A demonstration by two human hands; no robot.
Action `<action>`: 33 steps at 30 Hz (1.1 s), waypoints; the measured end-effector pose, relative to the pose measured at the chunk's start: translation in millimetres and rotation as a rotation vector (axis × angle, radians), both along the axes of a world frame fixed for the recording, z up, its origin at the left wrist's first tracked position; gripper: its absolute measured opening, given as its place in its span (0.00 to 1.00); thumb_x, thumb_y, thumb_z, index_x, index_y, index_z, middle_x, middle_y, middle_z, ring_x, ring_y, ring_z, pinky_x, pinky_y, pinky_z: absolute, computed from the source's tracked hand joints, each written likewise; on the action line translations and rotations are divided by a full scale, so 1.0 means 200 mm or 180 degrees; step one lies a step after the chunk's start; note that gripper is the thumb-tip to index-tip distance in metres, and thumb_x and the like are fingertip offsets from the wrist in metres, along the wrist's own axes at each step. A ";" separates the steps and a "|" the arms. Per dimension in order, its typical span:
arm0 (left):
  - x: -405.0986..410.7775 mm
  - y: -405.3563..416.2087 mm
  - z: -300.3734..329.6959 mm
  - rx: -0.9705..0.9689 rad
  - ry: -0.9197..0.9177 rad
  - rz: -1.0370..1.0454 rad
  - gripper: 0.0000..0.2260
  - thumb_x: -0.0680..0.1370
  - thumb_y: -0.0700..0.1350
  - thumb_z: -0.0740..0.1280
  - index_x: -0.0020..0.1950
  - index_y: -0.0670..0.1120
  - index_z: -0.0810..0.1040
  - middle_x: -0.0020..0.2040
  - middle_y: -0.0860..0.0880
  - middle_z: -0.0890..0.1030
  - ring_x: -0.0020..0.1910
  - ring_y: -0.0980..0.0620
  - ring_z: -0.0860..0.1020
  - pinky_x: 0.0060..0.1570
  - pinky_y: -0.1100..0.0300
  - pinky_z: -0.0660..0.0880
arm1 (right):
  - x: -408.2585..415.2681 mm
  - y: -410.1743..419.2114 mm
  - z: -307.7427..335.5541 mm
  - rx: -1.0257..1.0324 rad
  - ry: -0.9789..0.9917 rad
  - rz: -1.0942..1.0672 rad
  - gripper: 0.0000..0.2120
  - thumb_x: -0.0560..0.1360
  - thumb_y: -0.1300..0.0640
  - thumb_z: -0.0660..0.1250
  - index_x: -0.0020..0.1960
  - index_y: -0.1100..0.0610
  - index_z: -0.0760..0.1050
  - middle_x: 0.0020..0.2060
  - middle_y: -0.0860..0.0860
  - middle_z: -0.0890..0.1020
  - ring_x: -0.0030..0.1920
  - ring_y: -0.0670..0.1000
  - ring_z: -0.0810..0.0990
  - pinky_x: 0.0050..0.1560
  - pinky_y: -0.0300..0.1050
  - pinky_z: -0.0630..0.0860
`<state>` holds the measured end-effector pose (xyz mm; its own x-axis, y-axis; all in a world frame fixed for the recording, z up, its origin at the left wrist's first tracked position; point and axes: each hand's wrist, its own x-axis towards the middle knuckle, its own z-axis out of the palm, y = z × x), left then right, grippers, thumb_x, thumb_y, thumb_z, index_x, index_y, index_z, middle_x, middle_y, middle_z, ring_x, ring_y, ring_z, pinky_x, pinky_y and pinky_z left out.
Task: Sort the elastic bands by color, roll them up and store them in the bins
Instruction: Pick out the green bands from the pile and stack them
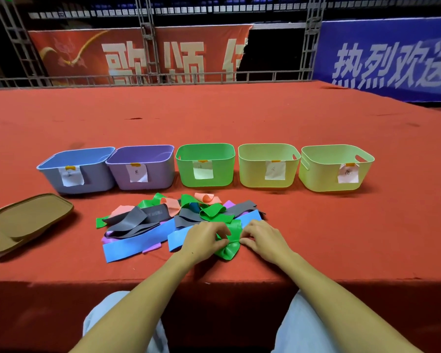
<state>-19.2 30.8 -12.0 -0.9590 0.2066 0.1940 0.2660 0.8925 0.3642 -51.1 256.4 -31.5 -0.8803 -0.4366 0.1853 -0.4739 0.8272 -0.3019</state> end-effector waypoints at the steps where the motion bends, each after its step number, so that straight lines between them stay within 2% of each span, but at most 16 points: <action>1: -0.01 0.00 -0.01 0.0018 0.0001 -0.0001 0.09 0.77 0.57 0.75 0.56 0.58 0.85 0.50 0.61 0.86 0.48 0.57 0.82 0.44 0.57 0.75 | -0.01 0.00 -0.01 -0.0040 -0.0015 0.0001 0.09 0.81 0.43 0.69 0.55 0.45 0.82 0.54 0.44 0.79 0.60 0.49 0.76 0.53 0.50 0.76; 4: -0.04 0.00 -0.02 0.0147 0.0014 -0.0015 0.11 0.76 0.60 0.76 0.55 0.58 0.85 0.48 0.62 0.86 0.45 0.60 0.78 0.41 0.60 0.71 | -0.02 0.03 -0.01 -0.0160 -0.0078 0.0045 0.08 0.80 0.43 0.71 0.54 0.44 0.84 0.52 0.42 0.78 0.58 0.46 0.75 0.50 0.46 0.71; 8: -0.07 -0.01 -0.02 0.0108 0.0163 -0.0104 0.12 0.75 0.62 0.76 0.54 0.58 0.86 0.46 0.62 0.85 0.45 0.63 0.74 0.37 0.68 0.64 | -0.05 0.04 0.03 -0.0604 -0.0235 0.0035 0.06 0.77 0.43 0.73 0.50 0.43 0.85 0.48 0.40 0.78 0.49 0.43 0.78 0.49 0.51 0.79; 10: -0.08 -0.02 -0.01 0.0077 0.0305 -0.0113 0.11 0.76 0.62 0.76 0.53 0.58 0.87 0.44 0.61 0.83 0.45 0.62 0.72 0.36 0.66 0.64 | -0.07 0.05 0.05 -0.0830 -0.0194 0.0036 0.07 0.76 0.41 0.70 0.47 0.42 0.82 0.48 0.41 0.80 0.47 0.43 0.81 0.50 0.54 0.81; 12: -0.09 -0.03 0.02 0.0226 0.0416 -0.0110 0.09 0.77 0.61 0.75 0.50 0.58 0.87 0.42 0.61 0.79 0.45 0.60 0.73 0.38 0.59 0.69 | -0.07 0.04 0.09 -0.1019 -0.0037 0.0047 0.07 0.75 0.41 0.66 0.46 0.42 0.80 0.47 0.41 0.80 0.48 0.45 0.80 0.52 0.55 0.79; 16: -0.11 -0.03 0.17 0.1308 0.0538 -0.0236 0.08 0.77 0.58 0.74 0.45 0.55 0.86 0.43 0.60 0.85 0.44 0.57 0.81 0.47 0.49 0.79 | -0.06 -0.02 0.24 -0.1563 0.0306 0.0118 0.04 0.79 0.49 0.68 0.48 0.48 0.79 0.46 0.41 0.82 0.49 0.46 0.79 0.52 0.49 0.76; 19: -0.12 -0.01 0.36 0.2075 0.0591 -0.0312 0.04 0.80 0.48 0.76 0.47 0.50 0.86 0.42 0.55 0.87 0.43 0.56 0.85 0.45 0.51 0.81 | -0.04 -0.09 0.41 -0.2273 0.0207 0.0129 0.03 0.81 0.51 0.70 0.53 0.50 0.78 0.48 0.44 0.85 0.51 0.47 0.84 0.54 0.48 0.81; 22: -0.09 -0.01 0.57 0.2533 0.0686 -0.0487 0.04 0.82 0.40 0.73 0.50 0.40 0.83 0.42 0.48 0.87 0.40 0.54 0.84 0.43 0.57 0.80 | -0.01 -0.16 0.58 -0.2988 0.0155 0.0232 0.08 0.80 0.58 0.73 0.57 0.52 0.77 0.50 0.46 0.87 0.52 0.47 0.86 0.56 0.47 0.82; 25: -0.03 -0.01 0.74 0.2791 0.0730 -0.0616 0.03 0.83 0.37 0.71 0.52 0.37 0.82 0.44 0.41 0.87 0.42 0.49 0.86 0.46 0.51 0.84 | 0.03 -0.21 0.72 -0.3272 0.0229 0.0290 0.11 0.80 0.59 0.75 0.60 0.53 0.77 0.51 0.47 0.87 0.53 0.49 0.87 0.55 0.48 0.83; 28: 0.03 -0.02 0.86 0.2944 0.0820 -0.0629 0.03 0.83 0.37 0.70 0.53 0.37 0.82 0.41 0.44 0.86 0.40 0.48 0.85 0.43 0.49 0.85 | 0.08 -0.23 0.82 -0.3543 0.0077 0.0298 0.13 0.78 0.55 0.76 0.60 0.52 0.78 0.50 0.51 0.88 0.50 0.54 0.88 0.49 0.54 0.85; 31: 0.07 -0.02 0.92 0.3196 0.0731 -0.0549 0.03 0.83 0.36 0.70 0.52 0.36 0.81 0.36 0.46 0.83 0.33 0.52 0.82 0.32 0.56 0.81 | 0.14 -0.25 0.89 -0.3748 -0.0071 0.0366 0.13 0.78 0.56 0.77 0.60 0.53 0.77 0.51 0.57 0.87 0.46 0.61 0.89 0.39 0.59 0.85; 33: 0.06 -0.03 0.93 0.3302 0.0603 -0.0484 0.03 0.83 0.37 0.70 0.51 0.38 0.82 0.35 0.45 0.82 0.31 0.50 0.81 0.30 0.58 0.79 | 0.15 -0.27 0.90 -0.3766 -0.0164 0.0341 0.13 0.79 0.57 0.76 0.60 0.56 0.77 0.51 0.59 0.86 0.44 0.65 0.88 0.36 0.62 0.84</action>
<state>-6.8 24.3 174.8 -0.8728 -0.0303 0.4872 0.4805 0.1221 0.8684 -21.0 202.8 148.5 -0.8680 -0.0898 0.4883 -0.4885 -0.0214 -0.8723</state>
